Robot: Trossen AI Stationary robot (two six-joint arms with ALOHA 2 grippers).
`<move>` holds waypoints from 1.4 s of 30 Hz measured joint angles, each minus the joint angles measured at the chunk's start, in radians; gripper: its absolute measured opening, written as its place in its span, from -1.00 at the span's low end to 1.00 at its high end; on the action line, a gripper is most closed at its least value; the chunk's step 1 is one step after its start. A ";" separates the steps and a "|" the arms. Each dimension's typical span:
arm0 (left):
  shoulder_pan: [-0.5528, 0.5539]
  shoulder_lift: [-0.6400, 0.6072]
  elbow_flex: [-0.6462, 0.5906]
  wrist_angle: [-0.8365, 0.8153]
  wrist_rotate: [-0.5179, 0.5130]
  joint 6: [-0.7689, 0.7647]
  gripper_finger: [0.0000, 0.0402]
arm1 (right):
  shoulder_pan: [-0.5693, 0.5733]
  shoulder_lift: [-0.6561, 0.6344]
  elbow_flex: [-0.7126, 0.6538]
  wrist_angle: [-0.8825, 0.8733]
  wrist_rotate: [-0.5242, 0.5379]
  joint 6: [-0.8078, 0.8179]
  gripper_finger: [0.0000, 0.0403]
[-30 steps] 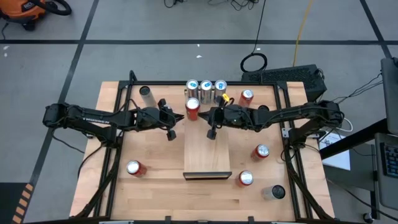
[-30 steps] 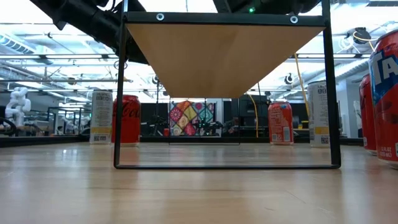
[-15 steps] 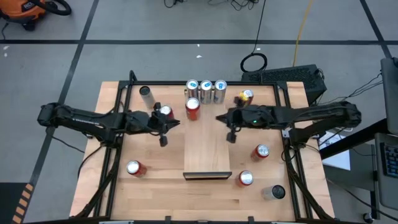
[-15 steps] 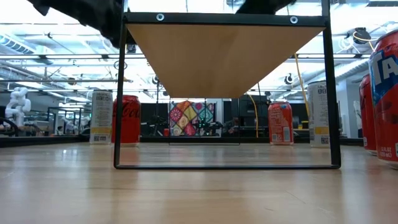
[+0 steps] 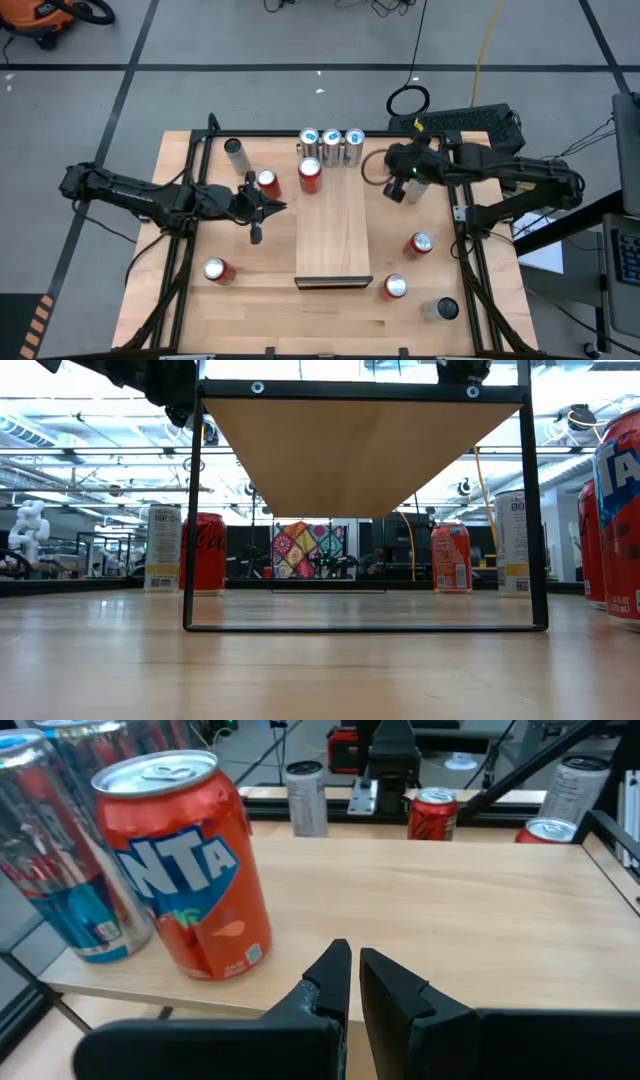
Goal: Place canned beverage on shelf
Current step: Put the top red soda can on the shelf aligned with the other red soda can
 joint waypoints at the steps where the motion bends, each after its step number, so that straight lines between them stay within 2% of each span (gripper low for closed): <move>1: -0.004 -0.001 0.000 0.003 0.000 -0.001 -0.86 | -0.025 0.004 0.003 -0.019 -0.023 -0.002 -1.00; 6: -0.018 -0.001 0.000 0.015 -0.009 -0.001 -0.86 | -0.174 0.035 0.003 -0.072 -0.199 -0.041 -1.00; 10: -0.031 -0.001 0.000 0.015 -0.031 -0.008 -0.86 | -0.287 0.065 0.003 -0.068 -0.256 -0.091 -0.89; 14: -0.043 -0.001 0.000 0.021 -0.033 -0.030 -0.86 | -0.386 0.093 0.003 -0.085 -0.300 -0.128 -0.62; 18: -0.056 0.003 0.000 0.025 -0.034 -0.051 -0.86 | -0.456 0.133 0.003 -0.079 -0.338 -0.140 -0.23; 21: -0.063 0.005 0.000 0.020 -0.034 -0.051 -0.86 | -0.507 0.179 0.003 -0.095 -0.439 -0.168 0.05; 23: -0.063 0.005 0.000 0.021 -0.034 -0.051 -0.86 | -0.527 0.207 0.003 -0.078 -0.441 -0.177 0.16; 27: -0.063 0.010 0.000 0.015 -0.034 -0.051 -0.86 | -0.547 0.239 0.003 -0.029 -0.409 -0.145 0.22; 37: -0.062 0.025 0.000 0.016 -0.034 -0.042 -0.86 | -0.553 0.245 0.003 -0.070 -0.402 -0.245 0.16; 42: -0.062 0.029 0.000 0.016 -0.034 -0.042 -0.86 | -0.555 0.245 0.003 -0.088 -0.407 -0.288 0.28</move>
